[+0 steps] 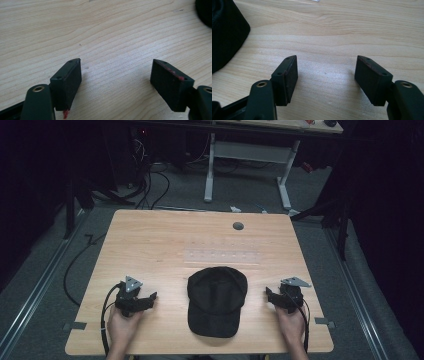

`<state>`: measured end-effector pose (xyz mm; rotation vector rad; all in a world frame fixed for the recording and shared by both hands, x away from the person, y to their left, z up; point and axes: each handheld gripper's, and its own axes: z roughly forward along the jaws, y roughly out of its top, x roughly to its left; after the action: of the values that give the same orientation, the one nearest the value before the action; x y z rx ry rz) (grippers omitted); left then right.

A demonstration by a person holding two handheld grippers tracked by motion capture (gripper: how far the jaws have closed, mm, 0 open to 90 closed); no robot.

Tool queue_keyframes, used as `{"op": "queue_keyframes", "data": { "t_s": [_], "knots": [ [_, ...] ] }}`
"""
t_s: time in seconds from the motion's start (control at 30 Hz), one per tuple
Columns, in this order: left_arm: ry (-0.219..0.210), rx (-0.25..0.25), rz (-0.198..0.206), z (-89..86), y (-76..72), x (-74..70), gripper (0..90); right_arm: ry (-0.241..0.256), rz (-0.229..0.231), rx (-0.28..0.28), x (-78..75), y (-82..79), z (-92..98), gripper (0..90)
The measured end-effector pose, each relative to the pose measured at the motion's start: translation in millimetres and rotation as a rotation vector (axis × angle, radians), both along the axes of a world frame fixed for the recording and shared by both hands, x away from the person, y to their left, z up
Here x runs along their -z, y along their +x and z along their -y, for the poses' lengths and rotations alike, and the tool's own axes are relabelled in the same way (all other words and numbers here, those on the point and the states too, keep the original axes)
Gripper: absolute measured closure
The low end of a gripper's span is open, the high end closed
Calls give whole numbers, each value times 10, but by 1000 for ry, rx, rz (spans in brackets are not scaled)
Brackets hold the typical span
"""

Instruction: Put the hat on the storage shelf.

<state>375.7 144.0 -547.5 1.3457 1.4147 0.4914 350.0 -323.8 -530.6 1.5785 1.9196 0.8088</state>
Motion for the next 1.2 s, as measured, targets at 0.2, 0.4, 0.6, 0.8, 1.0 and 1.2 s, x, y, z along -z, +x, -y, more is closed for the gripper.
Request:
{"op": "queue_keyframes", "data": {
  "t_s": [0.2, 0.4, 0.6, 0.8, 1.0, 1.2],
  "knots": [
    [0, 0, 0, 0, 0, 0, 253, 1, 0, 2, 0, 0, -1, 360],
    [0, 0, 0, 0, 0, 0, 253, 4, 2, 11, -2, -1, 3, 381],
    [-3, 0, -1, -2, 1, -2, 253, 3, 3, 16, -5, -1, 6, 412],
    [-3, 0, -2, -4, 1, -2, 253, 53, -6, 0, -38, -48, 8, 458],
    [-9, 0, -3, -8, 2, -5, 253, 73, 47, -75, -166, -195, -113, 482],
    [-10, 3, -4, -14, 2, -6, 252, 103, 98, -137, -308, -300, -226, 488]
  ]
}}
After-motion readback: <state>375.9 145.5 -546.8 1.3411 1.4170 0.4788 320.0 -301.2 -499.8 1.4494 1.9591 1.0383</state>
